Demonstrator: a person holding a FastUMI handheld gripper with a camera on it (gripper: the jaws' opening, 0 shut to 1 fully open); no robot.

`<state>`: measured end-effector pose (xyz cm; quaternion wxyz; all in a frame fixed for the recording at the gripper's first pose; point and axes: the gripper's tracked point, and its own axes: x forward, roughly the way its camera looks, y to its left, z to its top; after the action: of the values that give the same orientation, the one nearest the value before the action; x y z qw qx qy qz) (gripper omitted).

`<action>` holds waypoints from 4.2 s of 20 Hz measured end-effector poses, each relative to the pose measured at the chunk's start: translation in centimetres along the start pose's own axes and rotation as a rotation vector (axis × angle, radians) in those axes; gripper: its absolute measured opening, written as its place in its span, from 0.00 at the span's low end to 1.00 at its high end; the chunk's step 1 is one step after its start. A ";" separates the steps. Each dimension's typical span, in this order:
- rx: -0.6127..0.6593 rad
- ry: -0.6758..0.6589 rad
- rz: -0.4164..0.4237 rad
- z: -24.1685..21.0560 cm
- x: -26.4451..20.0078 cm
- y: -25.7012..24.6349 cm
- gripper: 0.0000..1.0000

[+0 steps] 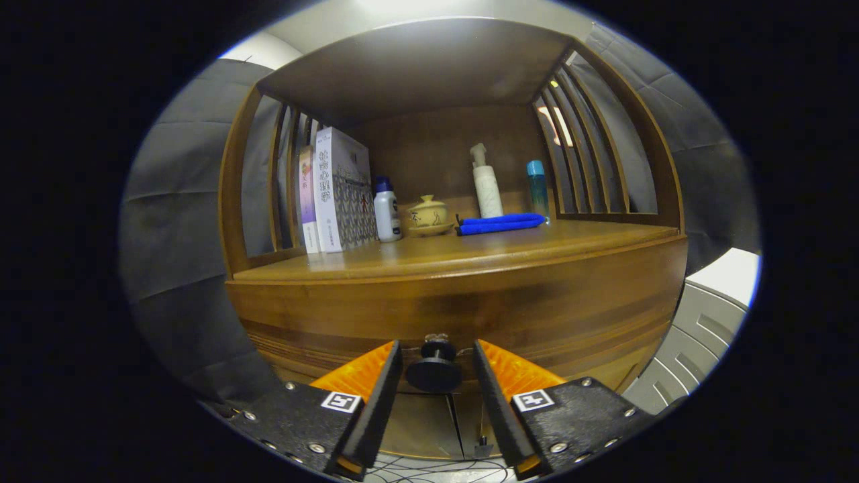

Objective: Pull open the drawer, take out the items inside it, and place them on the countertop above the cabinet.

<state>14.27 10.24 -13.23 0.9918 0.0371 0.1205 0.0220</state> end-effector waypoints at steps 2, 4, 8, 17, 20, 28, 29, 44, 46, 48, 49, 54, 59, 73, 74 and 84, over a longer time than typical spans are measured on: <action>0.022 0.004 -0.005 -0.2 0.3 0.3 0.55; 0.017 -0.002 -0.016 -0.2 0.2 0.2 0.48; 0.018 0.011 -0.036 -0.3 0.2 0.2 0.35; -0.038 0.000 -0.057 -0.7 -2.2 0.6 0.35; -0.051 -0.005 -0.052 -0.9 -3.8 0.7 0.35; -0.058 -0.018 -0.045 -1.6 -8.0 1.2 0.35; -0.057 -0.016 -0.044 -1.7 -8.3 1.2 0.35; -0.091 -0.013 -0.033 -3.3 -13.4 2.1 0.34; -0.074 0.000 -0.030 -3.4 -13.5 2.1 0.35; -0.080 -0.002 -0.029 -3.5 -14.1 2.2 0.35; -0.095 -0.009 -0.027 -3.4 -14.1 2.2 0.35; -0.106 -0.073 -0.010 -0.9 -14.7 2.0 0.51; -0.113 -0.235 0.018 6.4 -15.9 2.1 0.87; -0.052 0.180 0.096 7.4 -5.4 1.6 0.91; -0.068 0.211 0.092 6.7 -4.9 1.4 0.91; -0.054 0.451 0.091 1.5 -2.5 0.7 0.91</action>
<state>12.21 10.71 -11.11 0.9384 0.0098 0.3366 0.0777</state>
